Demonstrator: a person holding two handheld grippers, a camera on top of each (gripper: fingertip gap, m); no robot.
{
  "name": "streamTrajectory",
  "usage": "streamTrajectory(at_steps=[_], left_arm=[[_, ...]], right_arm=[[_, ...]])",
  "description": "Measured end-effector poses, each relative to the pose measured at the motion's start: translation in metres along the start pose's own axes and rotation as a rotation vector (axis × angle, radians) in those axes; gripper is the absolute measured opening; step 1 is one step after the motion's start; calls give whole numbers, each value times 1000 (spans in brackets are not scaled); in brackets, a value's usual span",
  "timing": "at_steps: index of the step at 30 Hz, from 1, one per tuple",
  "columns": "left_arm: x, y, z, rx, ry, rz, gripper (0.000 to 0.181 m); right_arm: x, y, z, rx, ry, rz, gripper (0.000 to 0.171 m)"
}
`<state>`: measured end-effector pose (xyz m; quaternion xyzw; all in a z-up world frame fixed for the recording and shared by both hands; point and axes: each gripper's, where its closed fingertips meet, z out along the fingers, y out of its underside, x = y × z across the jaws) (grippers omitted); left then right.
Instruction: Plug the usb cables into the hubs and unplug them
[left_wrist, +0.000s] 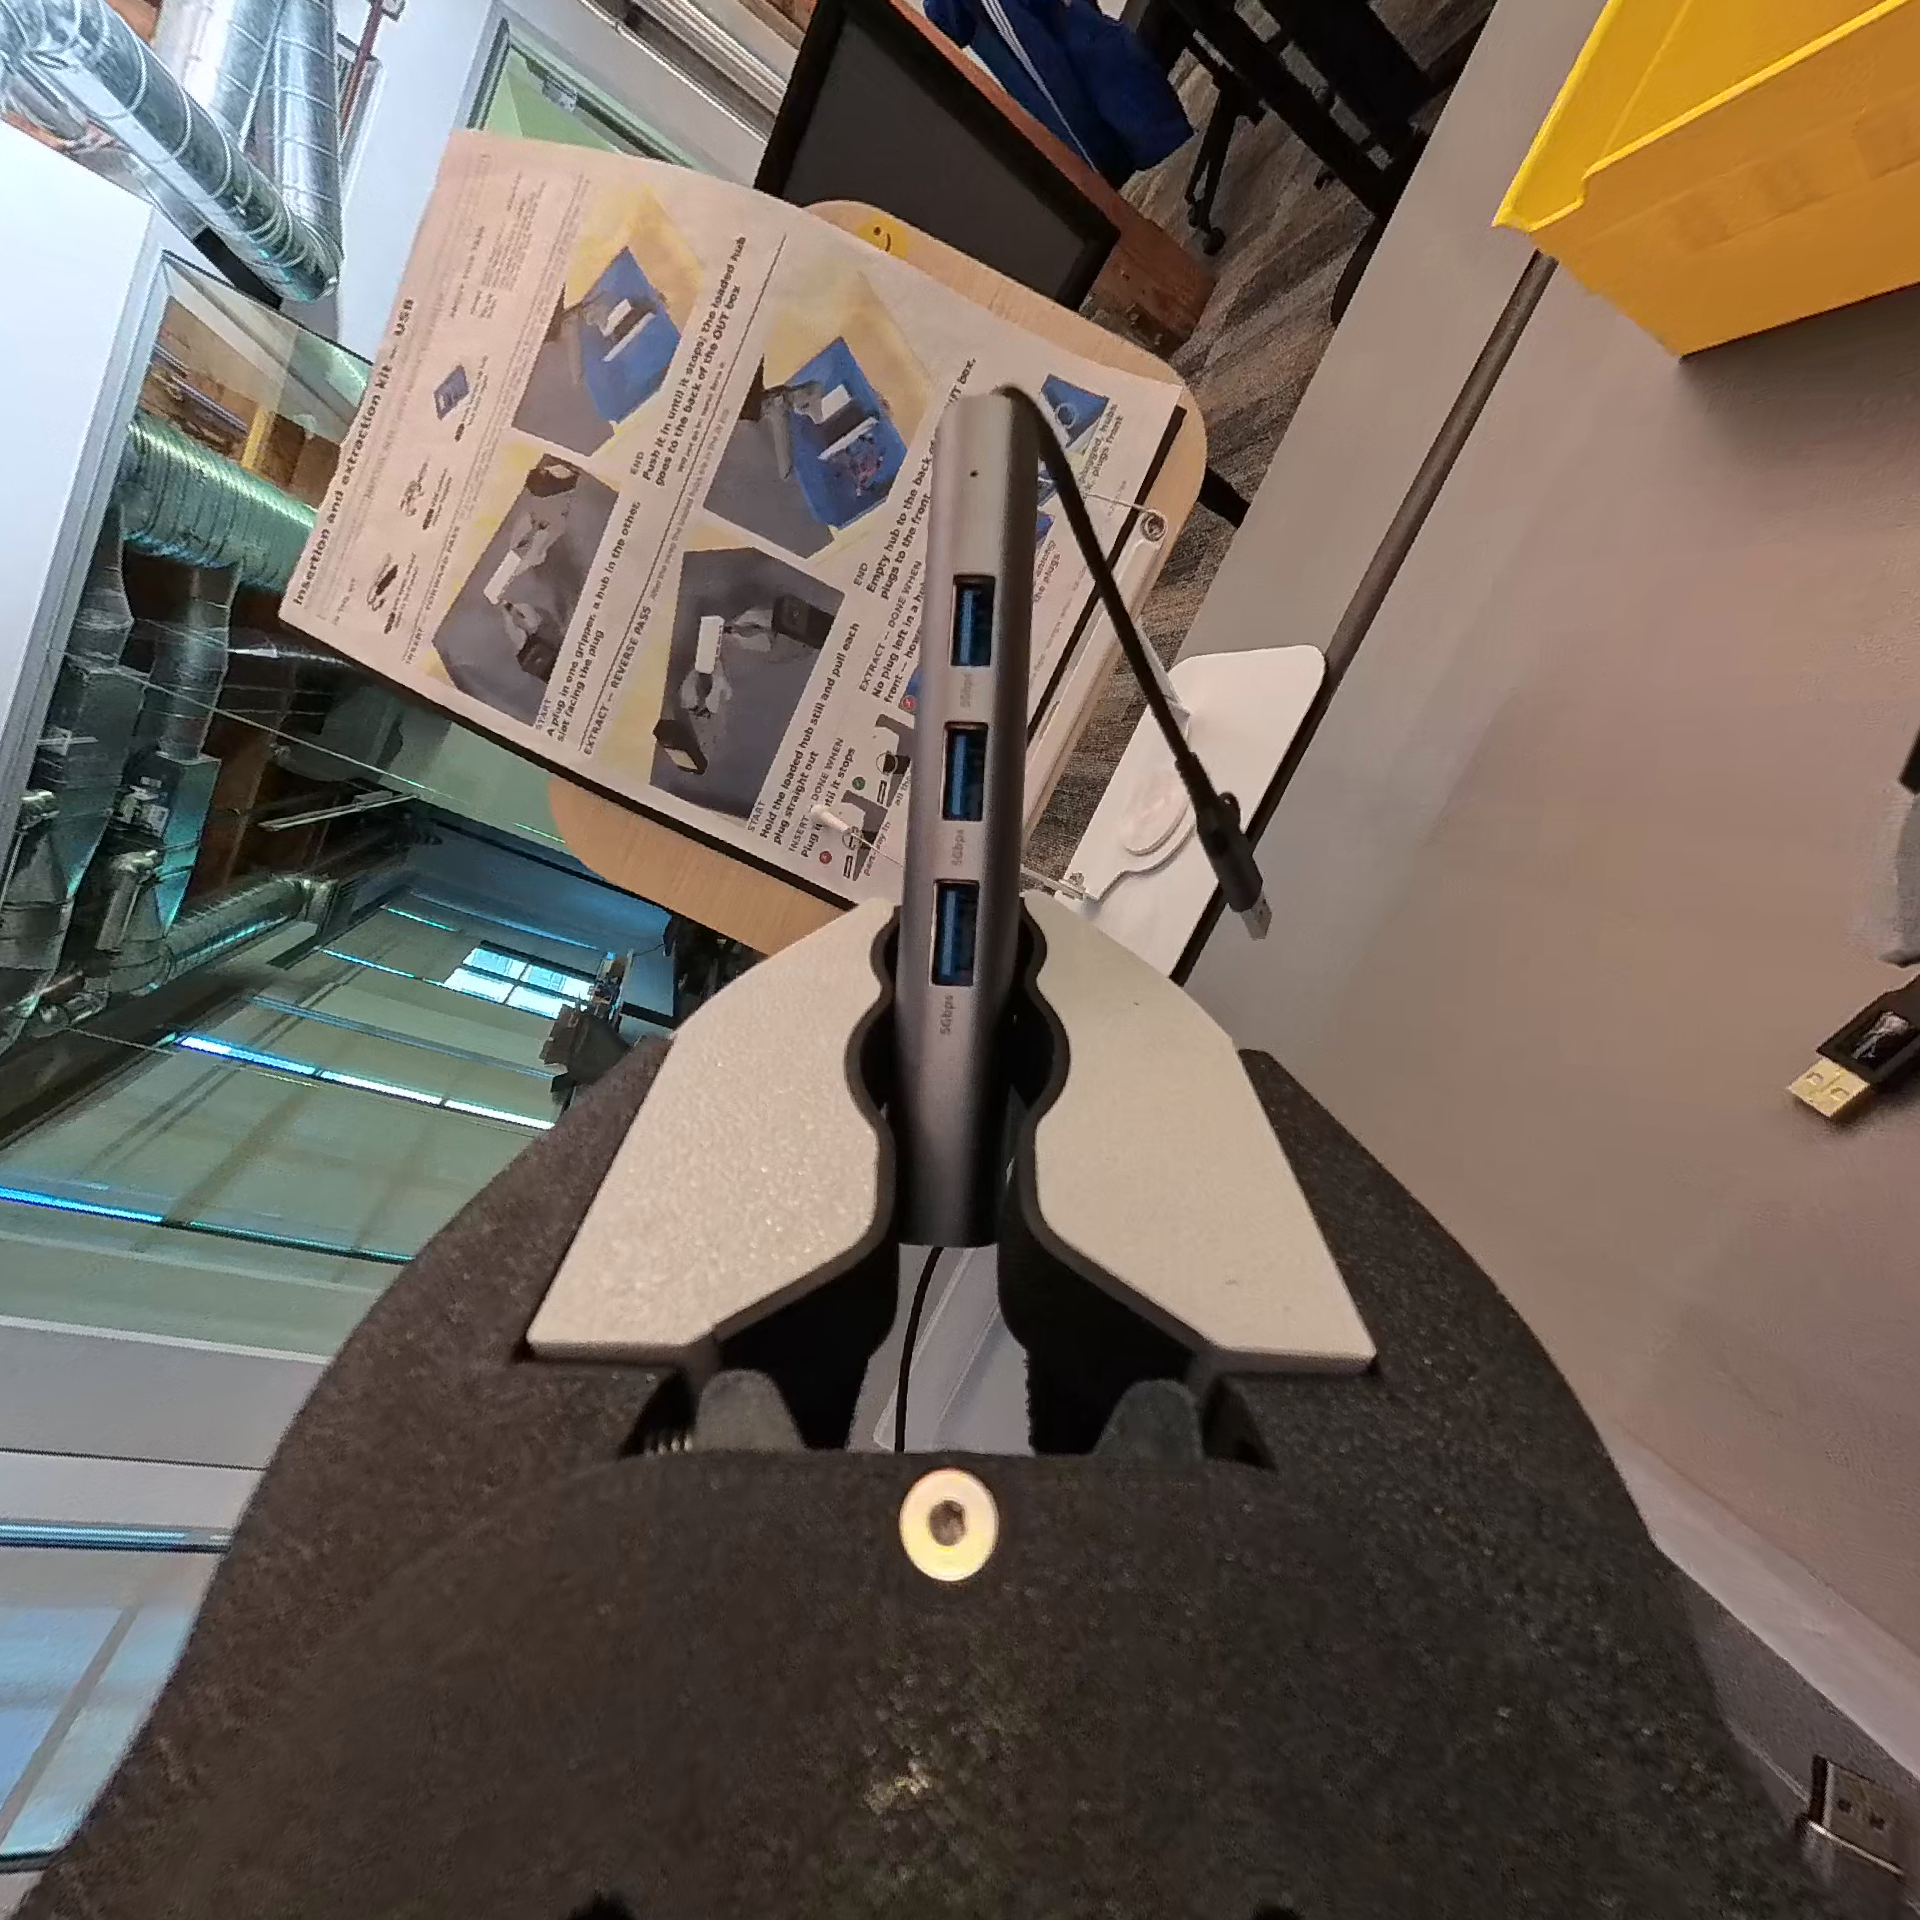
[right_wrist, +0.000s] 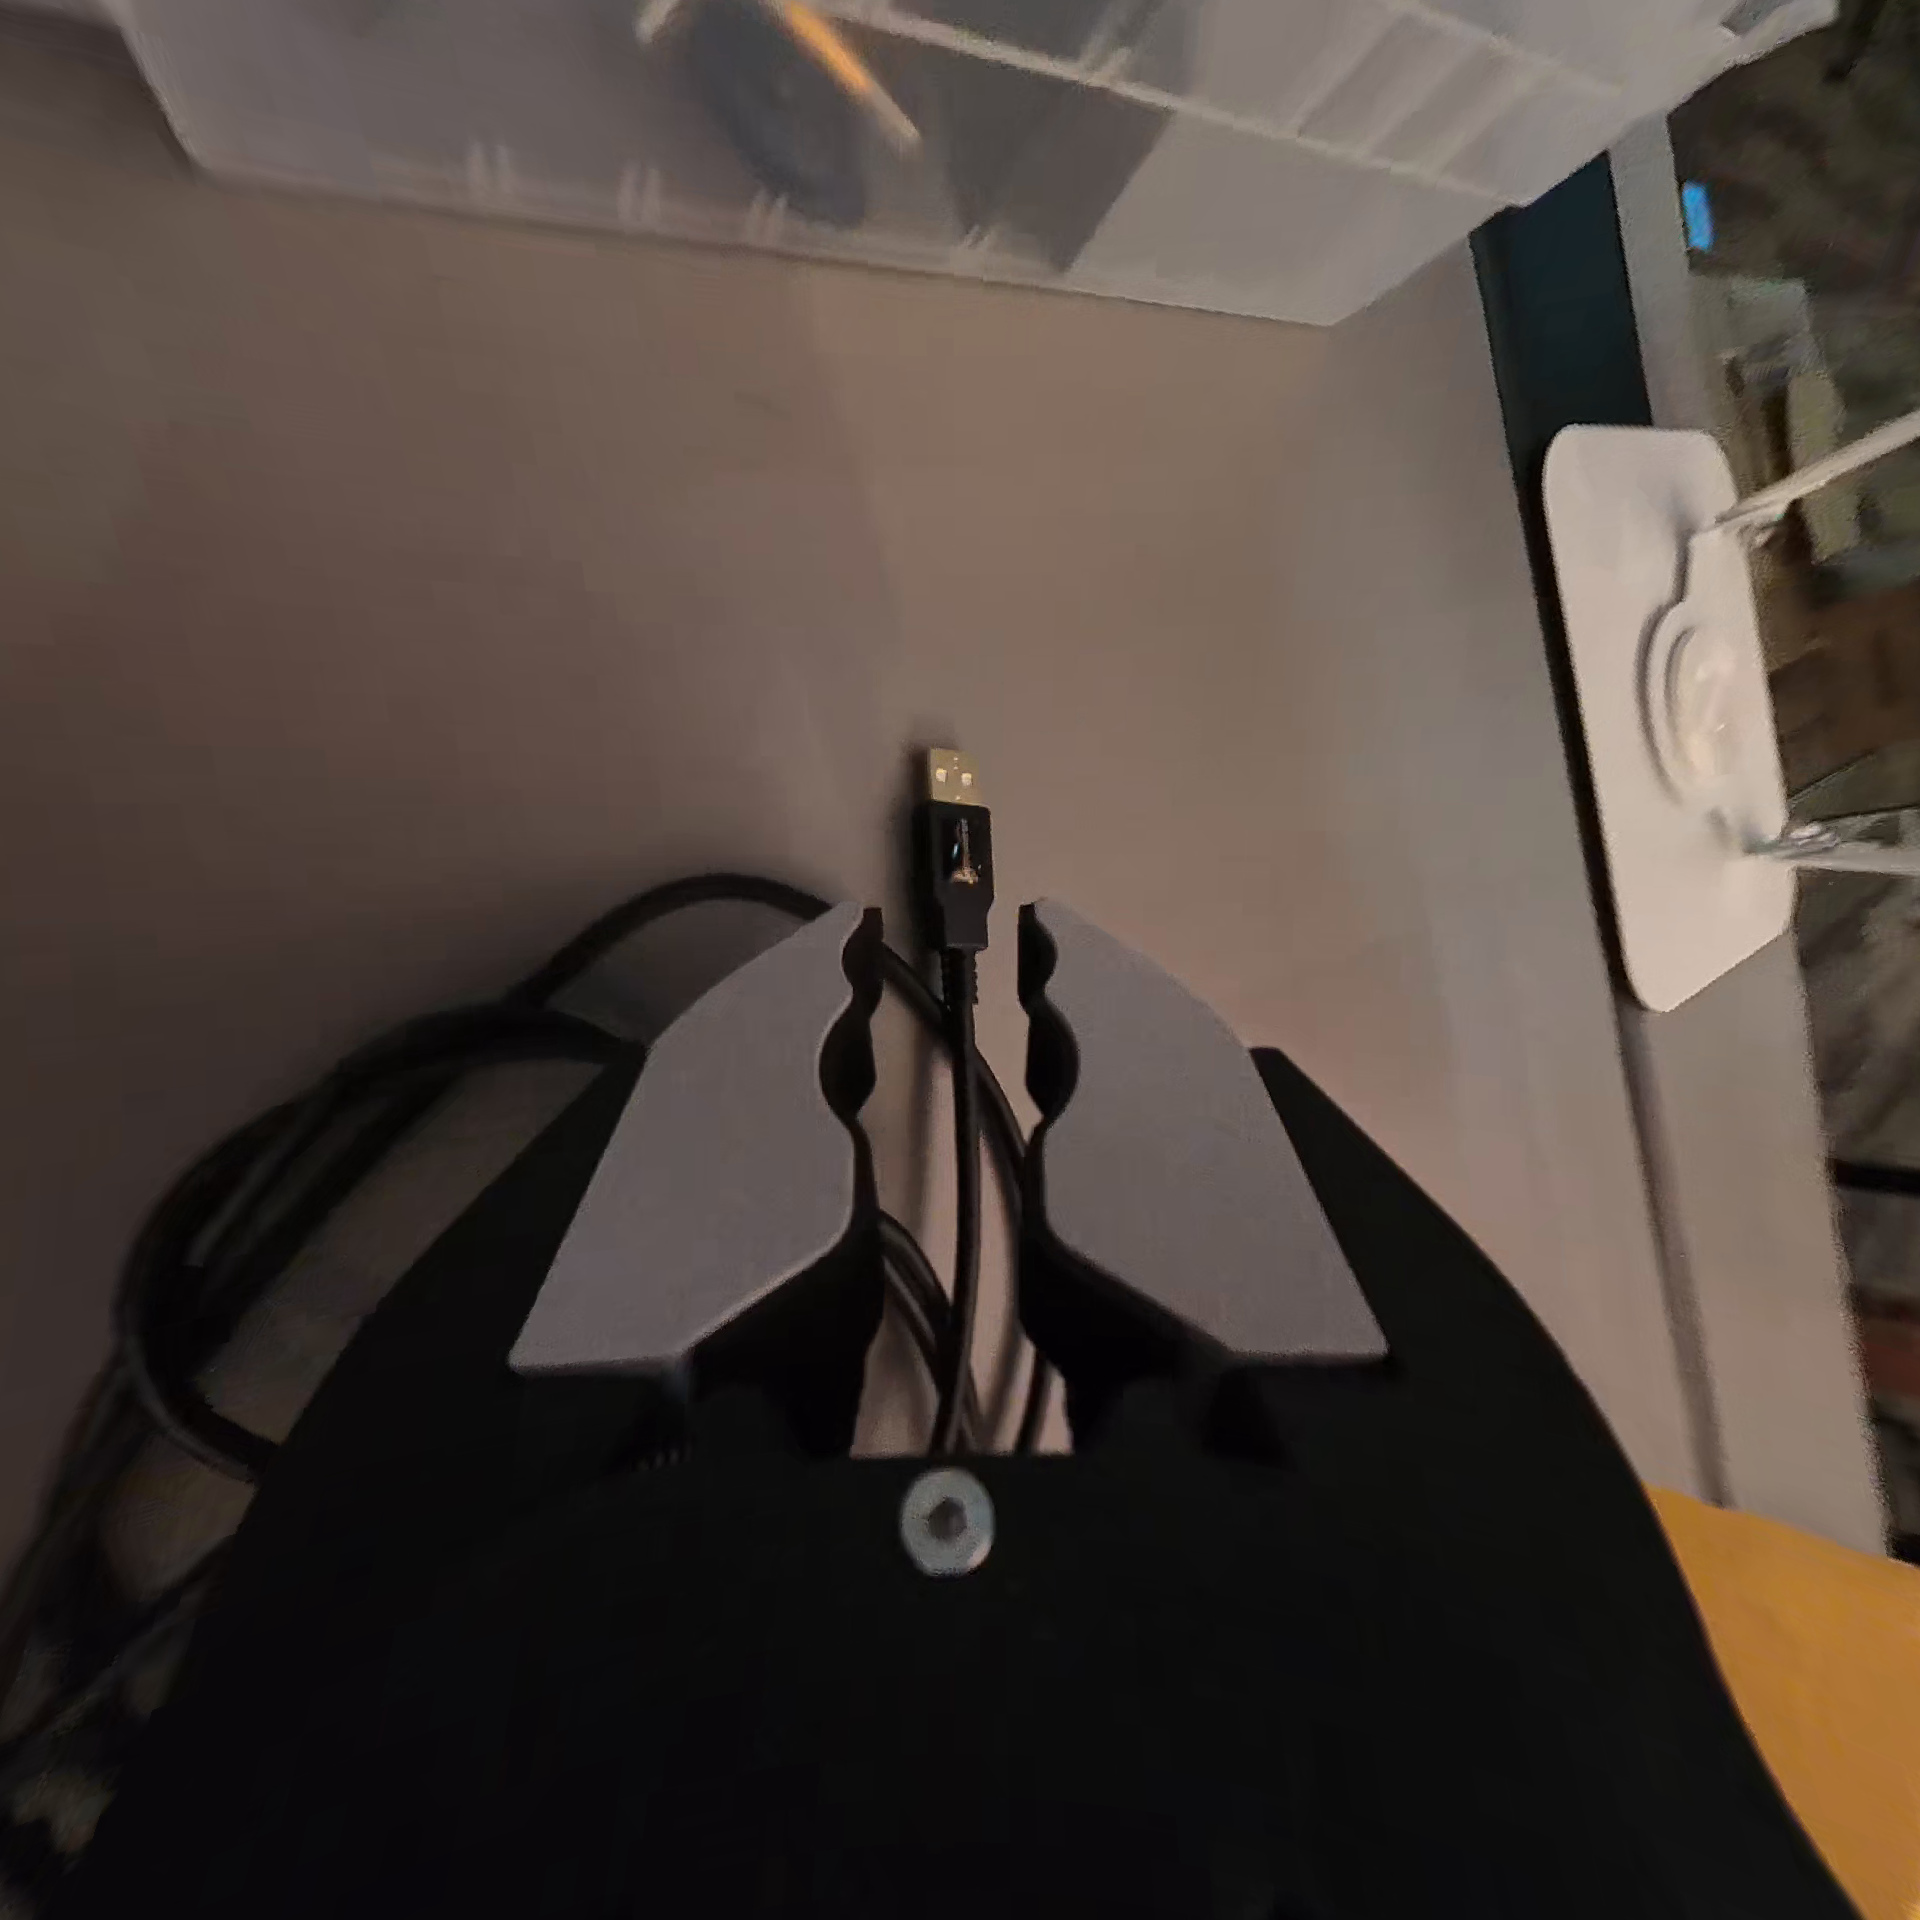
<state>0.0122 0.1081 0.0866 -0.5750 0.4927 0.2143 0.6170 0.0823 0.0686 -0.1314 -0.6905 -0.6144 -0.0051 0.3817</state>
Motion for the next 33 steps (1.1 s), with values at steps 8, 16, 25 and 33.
streamTrajectory(at_steps=[8,16,25,33], left_arm=[[1,1,2,-3,6,-2,16],[4,1,3,-5,11,6,16],[3,-1,2,1,9,2,16],[2,-2,1,5,8,2,16]], right_arm=[[1,21,10,-142,36,-269,22],[5,27,11,-169,-37,-195,21],[1,32,11,-180,-55,-138,9],[-8,30,0,-158,-81,-93,6]])
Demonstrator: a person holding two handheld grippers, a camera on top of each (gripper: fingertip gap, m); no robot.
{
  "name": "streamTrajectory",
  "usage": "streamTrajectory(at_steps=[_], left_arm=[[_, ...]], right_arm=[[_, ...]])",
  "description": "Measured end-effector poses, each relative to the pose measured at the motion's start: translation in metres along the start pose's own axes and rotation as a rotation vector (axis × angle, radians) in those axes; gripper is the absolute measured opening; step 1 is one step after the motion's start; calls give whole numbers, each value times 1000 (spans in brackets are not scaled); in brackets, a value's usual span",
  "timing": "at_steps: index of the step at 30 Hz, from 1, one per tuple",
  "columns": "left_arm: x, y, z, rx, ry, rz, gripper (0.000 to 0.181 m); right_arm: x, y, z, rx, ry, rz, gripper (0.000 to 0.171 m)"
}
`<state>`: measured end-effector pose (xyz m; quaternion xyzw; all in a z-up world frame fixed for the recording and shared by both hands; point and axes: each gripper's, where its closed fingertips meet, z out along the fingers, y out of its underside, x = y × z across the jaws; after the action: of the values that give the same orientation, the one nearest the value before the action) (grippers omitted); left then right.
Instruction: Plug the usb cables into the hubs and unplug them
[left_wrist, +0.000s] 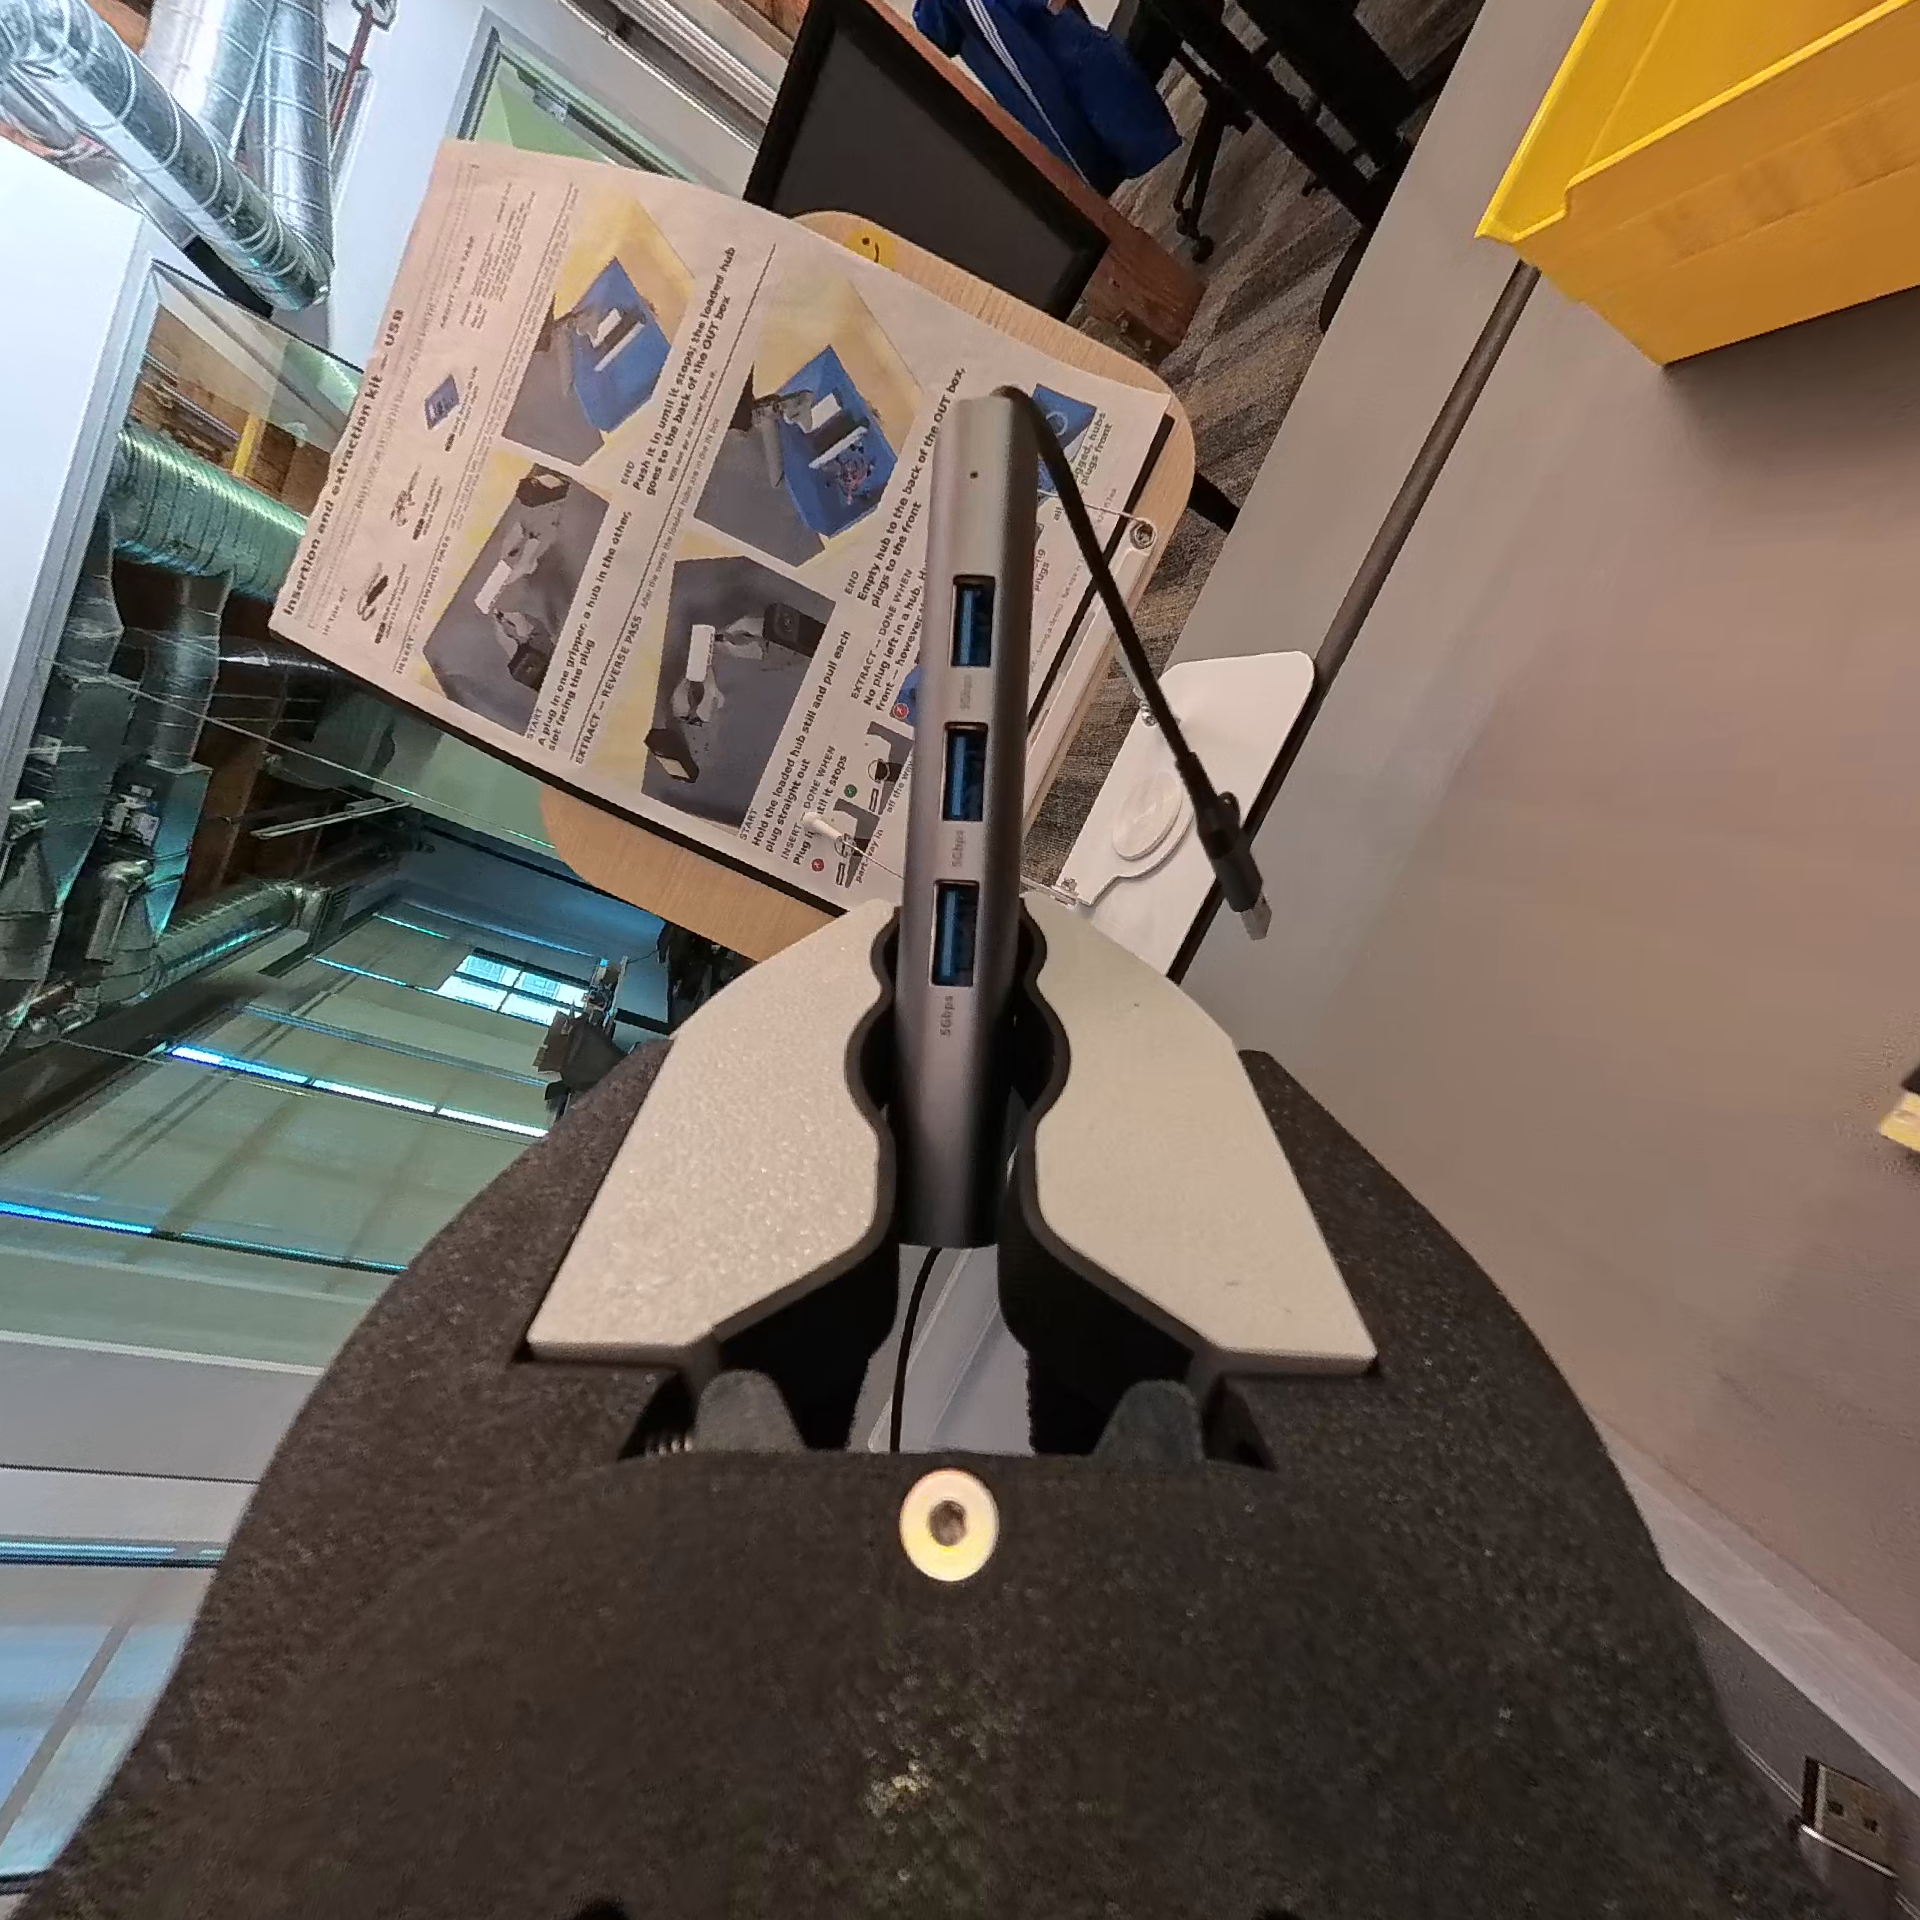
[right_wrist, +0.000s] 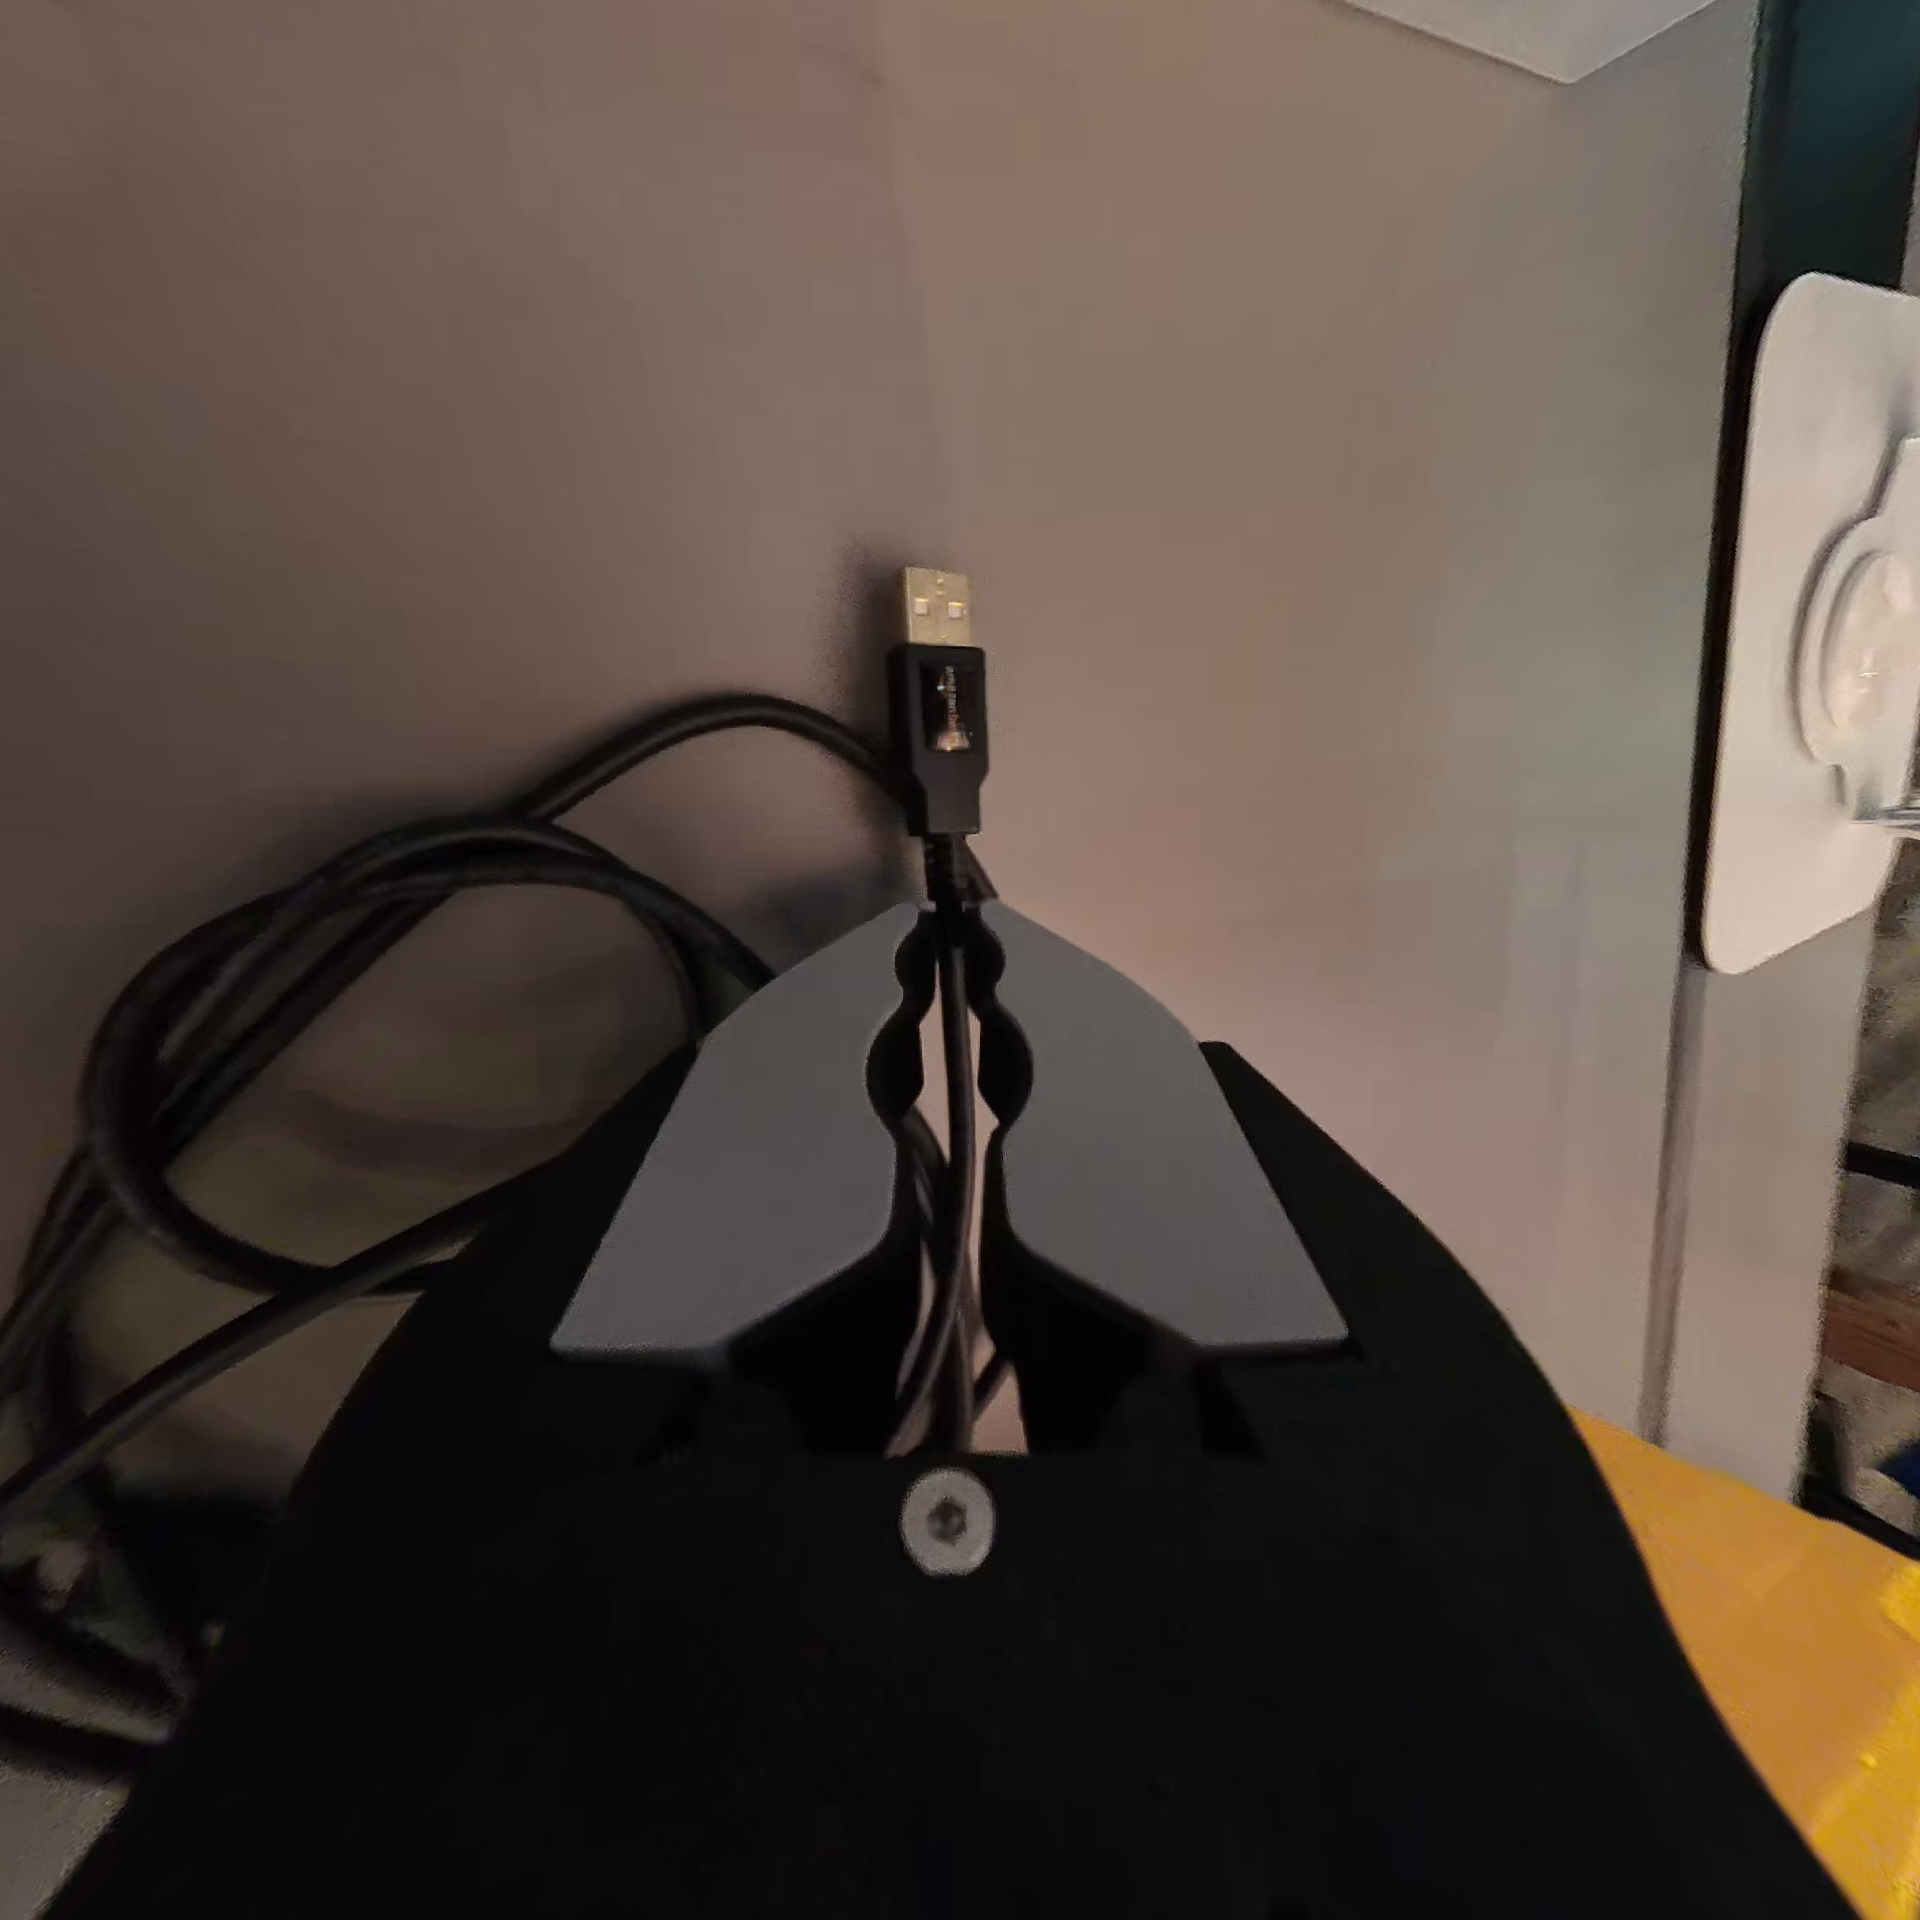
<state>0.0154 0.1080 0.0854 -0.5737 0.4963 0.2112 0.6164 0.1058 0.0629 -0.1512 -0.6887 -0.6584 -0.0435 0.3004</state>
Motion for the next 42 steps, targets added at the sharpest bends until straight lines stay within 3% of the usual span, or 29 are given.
streamTrajectory(at_steps=[5,11,13,16,20,28,38,42], left_arm=[[-1,-1,-1,3,-2,-1,16],[-1,0,0,1,0,-4,16],[-1,2,1,-3,0,-6,16],[0,3,1,-9,2,-3,16],[1,2,1,-7,5,1,16],[0,5,2,-10,7,-10,16],[-4,1,3,34,-32,-29,16],[2,-5,7,41,-46,6,16]], right_arm=[[-12,-5,-5,122,-224,276,6],[-7,-28,-26,385,-428,573,5],[-7,-24,-21,359,-493,683,5],[-18,-25,-17,305,-728,852,6],[-23,-47,-36,413,-919,856,5],[6,-69,-90,685,-1073,942,5],[33,-68,-165,1018,-1172,1030,5],[34,-68,-180,1066,-1181,1038,5]])
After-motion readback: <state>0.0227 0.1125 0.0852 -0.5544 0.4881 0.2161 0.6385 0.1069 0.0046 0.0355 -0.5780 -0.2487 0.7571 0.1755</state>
